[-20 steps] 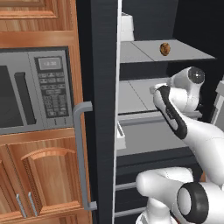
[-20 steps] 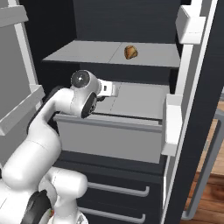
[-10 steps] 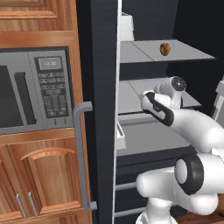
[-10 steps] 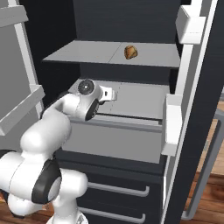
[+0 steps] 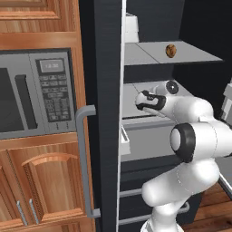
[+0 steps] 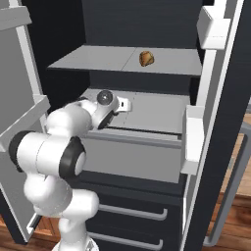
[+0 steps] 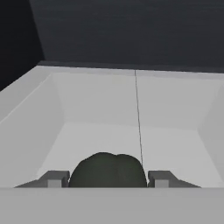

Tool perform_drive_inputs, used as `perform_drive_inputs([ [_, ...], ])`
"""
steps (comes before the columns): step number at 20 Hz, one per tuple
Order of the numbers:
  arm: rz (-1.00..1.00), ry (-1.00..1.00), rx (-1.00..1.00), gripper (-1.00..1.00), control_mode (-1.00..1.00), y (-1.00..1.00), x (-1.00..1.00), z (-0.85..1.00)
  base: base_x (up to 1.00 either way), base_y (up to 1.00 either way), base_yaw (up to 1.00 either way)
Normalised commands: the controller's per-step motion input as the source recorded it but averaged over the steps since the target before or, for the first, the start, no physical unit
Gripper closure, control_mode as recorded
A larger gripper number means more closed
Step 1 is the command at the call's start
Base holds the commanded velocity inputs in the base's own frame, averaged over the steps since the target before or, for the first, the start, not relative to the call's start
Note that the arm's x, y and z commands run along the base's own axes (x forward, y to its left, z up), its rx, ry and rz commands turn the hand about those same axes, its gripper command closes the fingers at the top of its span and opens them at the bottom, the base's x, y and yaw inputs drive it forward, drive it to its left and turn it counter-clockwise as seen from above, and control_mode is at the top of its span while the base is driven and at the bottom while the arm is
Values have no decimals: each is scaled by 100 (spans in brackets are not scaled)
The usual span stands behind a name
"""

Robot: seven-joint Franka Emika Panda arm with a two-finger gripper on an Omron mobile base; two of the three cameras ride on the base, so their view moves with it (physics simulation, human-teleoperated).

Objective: Move the bell pepper and bread from the top shelf to the second highest shelf to make space. Then, place the pitcher from the counter on the cleared top shelf.

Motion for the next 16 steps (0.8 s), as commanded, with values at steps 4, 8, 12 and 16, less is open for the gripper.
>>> perform_drive_inputs([
  [4,3,7,0,100,-100,0,72,-57,0,0,0],
  [8,1,1,2,100,-100,0,76,-31,0,0,0],
  [12,0,-2,4,-100,-100,0,61,-7,0,0,0],
  [16,0,-5,0,-100,-100,0,5,5,0,0,0],
])
